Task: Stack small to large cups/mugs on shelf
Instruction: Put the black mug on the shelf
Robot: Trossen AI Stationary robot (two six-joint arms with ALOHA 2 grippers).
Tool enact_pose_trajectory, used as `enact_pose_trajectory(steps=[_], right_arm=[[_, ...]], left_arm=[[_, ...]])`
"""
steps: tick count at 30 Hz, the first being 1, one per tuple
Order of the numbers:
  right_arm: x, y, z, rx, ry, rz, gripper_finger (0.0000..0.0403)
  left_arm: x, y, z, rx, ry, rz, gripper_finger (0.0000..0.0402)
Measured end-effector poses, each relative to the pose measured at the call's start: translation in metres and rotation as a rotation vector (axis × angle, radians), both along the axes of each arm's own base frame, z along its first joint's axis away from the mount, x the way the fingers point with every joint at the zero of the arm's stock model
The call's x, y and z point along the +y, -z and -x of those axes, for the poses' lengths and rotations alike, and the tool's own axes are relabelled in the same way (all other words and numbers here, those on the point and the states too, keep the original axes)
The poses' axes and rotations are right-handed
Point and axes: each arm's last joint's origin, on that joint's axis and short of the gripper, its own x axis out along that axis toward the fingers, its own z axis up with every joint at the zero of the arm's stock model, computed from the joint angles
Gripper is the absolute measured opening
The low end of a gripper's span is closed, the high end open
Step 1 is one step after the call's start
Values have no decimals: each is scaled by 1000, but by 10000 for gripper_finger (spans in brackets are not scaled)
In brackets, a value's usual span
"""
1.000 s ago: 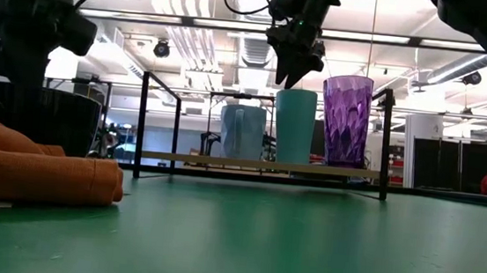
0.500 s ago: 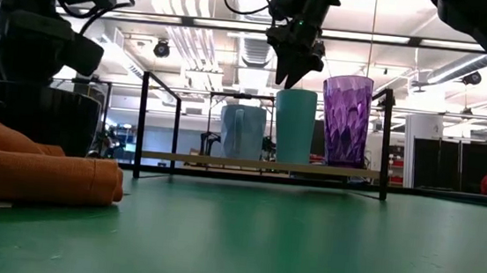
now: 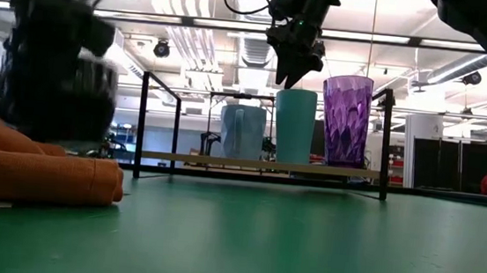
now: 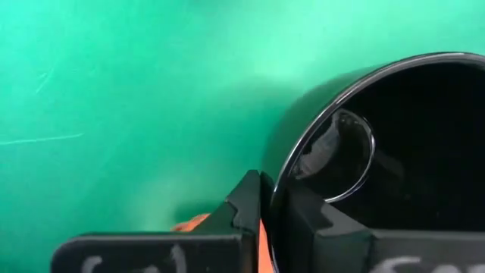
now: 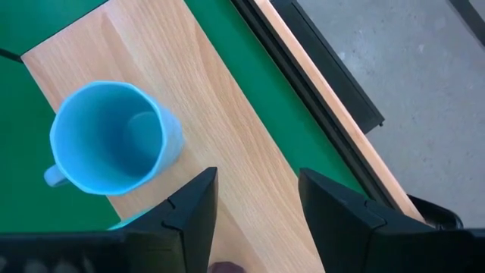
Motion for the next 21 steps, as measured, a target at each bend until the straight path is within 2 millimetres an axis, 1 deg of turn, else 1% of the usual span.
enact_pose_trajectory(steps=[3,7,10,12,16,17,19,21], right_arm=[[0,0,0,0,-2,1,177],[0,0,0,-1,-3,2,178],[0,0,-1,-6,-2,5,178],[-1,-1,-1,-14,-3,10,178],[-2,-2,-4,-41,-3,26,178],[-2,-2,-4,-47,-4,29,178],[-3,-2,-5,-57,-7,31,177],[-2,-2,-5,-58,-8,29,178]], left_arm=[[1,-17,5,-24,-20,-2,7],[3,-34,17,30,-64,-49,7],[9,-32,35,201,-118,-153,7],[16,-32,43,258,-182,-203,7],[34,-33,56,260,-377,-272,7],[39,-34,59,238,-422,-276,7],[49,-38,60,135,-520,-277,7],[59,-40,62,100,-593,-295,7]])
